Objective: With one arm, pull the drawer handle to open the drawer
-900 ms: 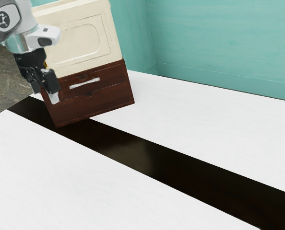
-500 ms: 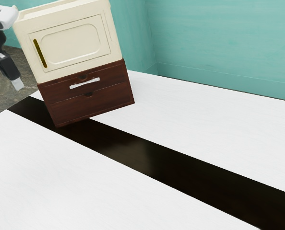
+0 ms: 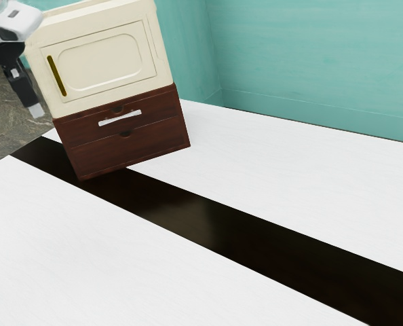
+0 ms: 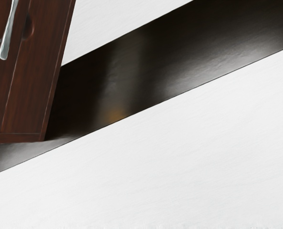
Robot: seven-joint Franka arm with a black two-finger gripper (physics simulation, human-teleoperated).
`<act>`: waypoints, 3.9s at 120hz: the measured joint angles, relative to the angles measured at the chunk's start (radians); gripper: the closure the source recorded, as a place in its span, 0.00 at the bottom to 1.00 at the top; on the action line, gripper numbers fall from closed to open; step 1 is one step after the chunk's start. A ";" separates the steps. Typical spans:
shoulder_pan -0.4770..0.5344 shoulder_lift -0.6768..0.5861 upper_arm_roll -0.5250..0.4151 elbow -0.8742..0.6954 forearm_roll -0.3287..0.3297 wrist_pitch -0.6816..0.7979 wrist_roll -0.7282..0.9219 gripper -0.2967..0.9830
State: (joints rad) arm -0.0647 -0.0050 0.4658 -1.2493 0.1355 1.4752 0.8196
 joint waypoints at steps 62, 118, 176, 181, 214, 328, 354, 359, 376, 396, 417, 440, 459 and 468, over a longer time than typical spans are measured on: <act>-0.031 0.100 0.000 -0.129 0.082 0.283 0.144 0.23; 0.031 0.196 0.000 -0.122 0.081 0.407 0.227 0.23; 0.115 0.335 -0.015 -0.080 0.069 0.526 0.260 0.23; 0.126 0.348 -0.015 -0.079 0.055 0.535 0.262 0.23; 0.179 0.423 -0.068 -0.015 0.023 0.576 0.271 0.23; 0.377 0.641 -0.320 0.186 0.016 0.650 0.286 0.24; 0.375 0.580 -0.320 0.120 0.023 0.656 0.288 0.25; 0.374 0.567 -0.321 0.101 0.023 0.656 0.288 0.25; 0.366 0.521 -0.322 0.043 0.024 0.657 0.289 0.25; 0.353 0.468 -0.322 -0.023 0.026 0.658 0.290 0.27; 0.317 0.412 -0.320 -0.093 0.041 0.658 0.292 0.25; 0.283 0.356 -0.319 -0.179 0.102 0.658 0.293 0.23; 0.269 0.299 -0.318 -0.250 0.118 0.658 0.293 0.23; 0.256 0.279 -0.317 -0.281 0.121 0.658 0.293 0.23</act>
State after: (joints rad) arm 0.1913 0.2735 0.1487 -1.5299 0.2569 2.1337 1.1128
